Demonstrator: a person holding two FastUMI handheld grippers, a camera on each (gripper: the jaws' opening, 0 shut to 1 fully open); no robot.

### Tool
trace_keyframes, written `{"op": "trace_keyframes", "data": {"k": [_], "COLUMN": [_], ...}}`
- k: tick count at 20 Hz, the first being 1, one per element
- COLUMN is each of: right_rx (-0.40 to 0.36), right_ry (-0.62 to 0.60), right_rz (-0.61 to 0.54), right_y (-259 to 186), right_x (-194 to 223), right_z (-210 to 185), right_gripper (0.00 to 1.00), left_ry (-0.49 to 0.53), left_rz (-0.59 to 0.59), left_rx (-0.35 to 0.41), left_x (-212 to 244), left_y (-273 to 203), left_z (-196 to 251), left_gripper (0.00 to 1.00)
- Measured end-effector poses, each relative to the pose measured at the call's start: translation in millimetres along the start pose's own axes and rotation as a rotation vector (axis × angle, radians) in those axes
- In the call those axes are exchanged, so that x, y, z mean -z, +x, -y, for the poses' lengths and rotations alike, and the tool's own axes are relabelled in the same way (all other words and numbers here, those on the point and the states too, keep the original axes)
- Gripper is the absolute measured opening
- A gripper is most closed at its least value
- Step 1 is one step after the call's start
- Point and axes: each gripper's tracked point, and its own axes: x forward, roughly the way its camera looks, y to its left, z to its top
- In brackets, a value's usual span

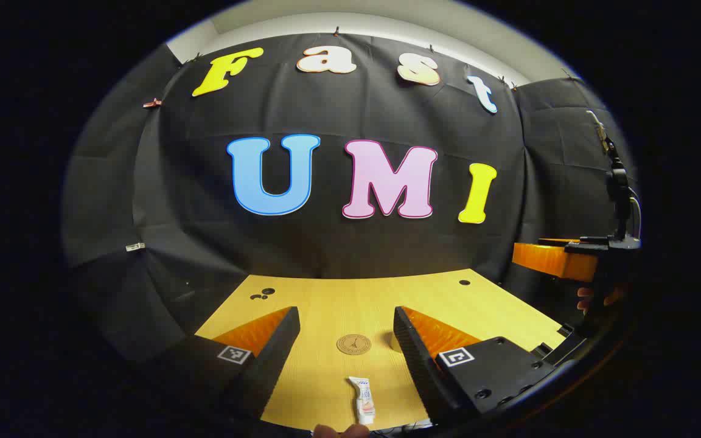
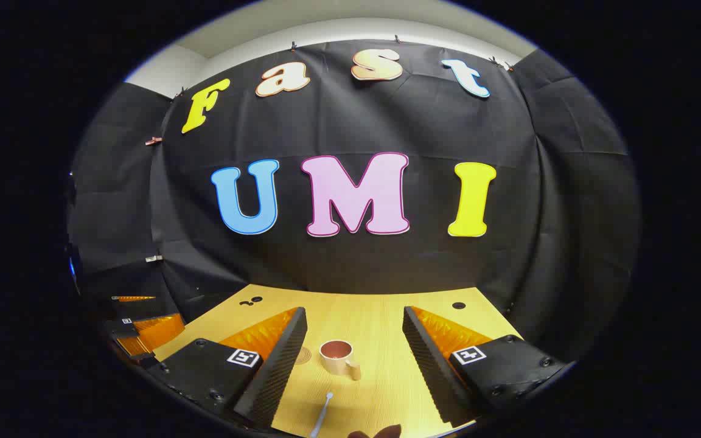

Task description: Put the toothbrush and toothpaste on the desktop into the cup, then pick up the cup and place it on the coaster on the desktop.

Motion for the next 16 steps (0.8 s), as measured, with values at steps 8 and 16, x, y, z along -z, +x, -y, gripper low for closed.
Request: {"op": "trace_keyframes", "data": {"k": [8, 16], "right_rx": [0.005, 0.007], "right_ry": [0.015, 0.019], "right_rz": [-0.008, -0.012], "right_y": [-1, 0], "right_x": [2, 2], "right_z": [5, 11], "right_gripper": [0.97, 0.98], "left_ry": [0.008, 0.015], "left_rz": [-0.009, -0.017], "left_rx": [-0.002, -0.001], "left_x": [5, 7], "left_y": [-2, 0], "left_z": [4, 11], "left_gripper": [0.96, 0.96]}}
